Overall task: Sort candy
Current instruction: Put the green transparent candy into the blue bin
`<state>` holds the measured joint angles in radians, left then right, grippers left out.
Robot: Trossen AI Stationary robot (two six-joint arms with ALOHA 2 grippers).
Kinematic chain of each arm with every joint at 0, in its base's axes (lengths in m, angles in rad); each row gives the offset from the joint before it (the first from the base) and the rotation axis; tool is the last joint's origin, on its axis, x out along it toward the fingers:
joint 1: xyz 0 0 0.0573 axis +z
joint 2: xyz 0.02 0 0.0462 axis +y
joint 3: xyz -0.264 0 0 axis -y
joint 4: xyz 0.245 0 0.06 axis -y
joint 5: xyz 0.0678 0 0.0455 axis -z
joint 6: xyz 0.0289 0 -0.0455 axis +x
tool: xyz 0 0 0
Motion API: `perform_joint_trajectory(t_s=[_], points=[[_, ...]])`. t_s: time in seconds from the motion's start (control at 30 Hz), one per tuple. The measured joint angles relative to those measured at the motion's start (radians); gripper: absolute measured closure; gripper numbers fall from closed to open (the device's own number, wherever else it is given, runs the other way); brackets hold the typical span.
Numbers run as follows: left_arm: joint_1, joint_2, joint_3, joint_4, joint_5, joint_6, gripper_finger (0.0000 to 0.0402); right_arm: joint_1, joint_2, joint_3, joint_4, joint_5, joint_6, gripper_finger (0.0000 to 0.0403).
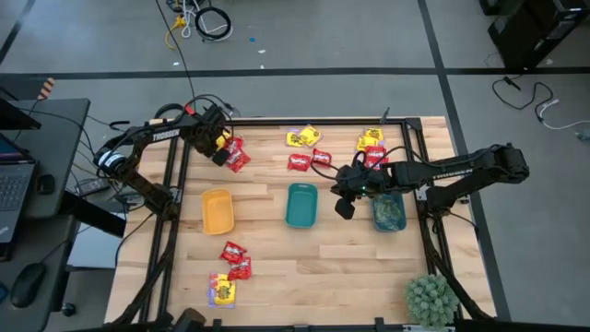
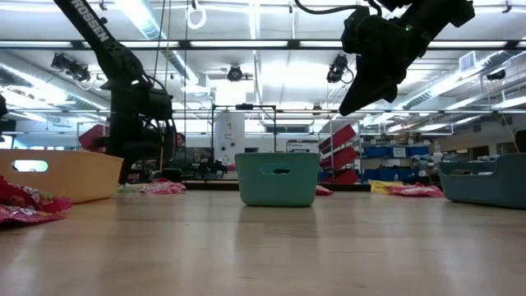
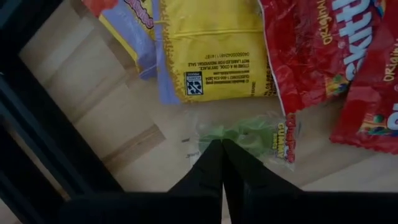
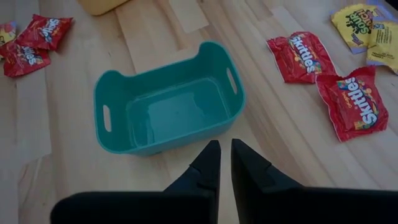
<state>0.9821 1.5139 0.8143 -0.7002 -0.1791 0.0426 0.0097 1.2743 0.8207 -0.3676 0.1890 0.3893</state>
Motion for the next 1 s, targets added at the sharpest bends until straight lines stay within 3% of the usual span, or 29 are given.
perform_joint_trajectory(t_s=[0.27, 0.5, 0.77, 1.0], points=[[0.0, -0.012, 0.0, 0.006, -0.01, 0.026, 0.04, 0.0, 0.0, 0.0, 0.0, 0.0, 0.0, 0.0376], [-0.001, -0.104, 0.0, -0.008, -0.01, 0.026, 0.0401, 0.0, 0.0, 0.0, 0.0, 0.0, -0.007, 0.0376], [-0.002, -0.211, 0.001, -0.028, 0.074, 0.006, 0.0401, 0.0, 0.0, 0.0, 0.004, 0.0, -0.015, 0.0375], [-0.001, -0.185, 0.001, -0.111, 0.049, 0.033, 0.035, 0.001, 0.0, 0.0, 0.024, 0.0, -0.026, 0.0373]])
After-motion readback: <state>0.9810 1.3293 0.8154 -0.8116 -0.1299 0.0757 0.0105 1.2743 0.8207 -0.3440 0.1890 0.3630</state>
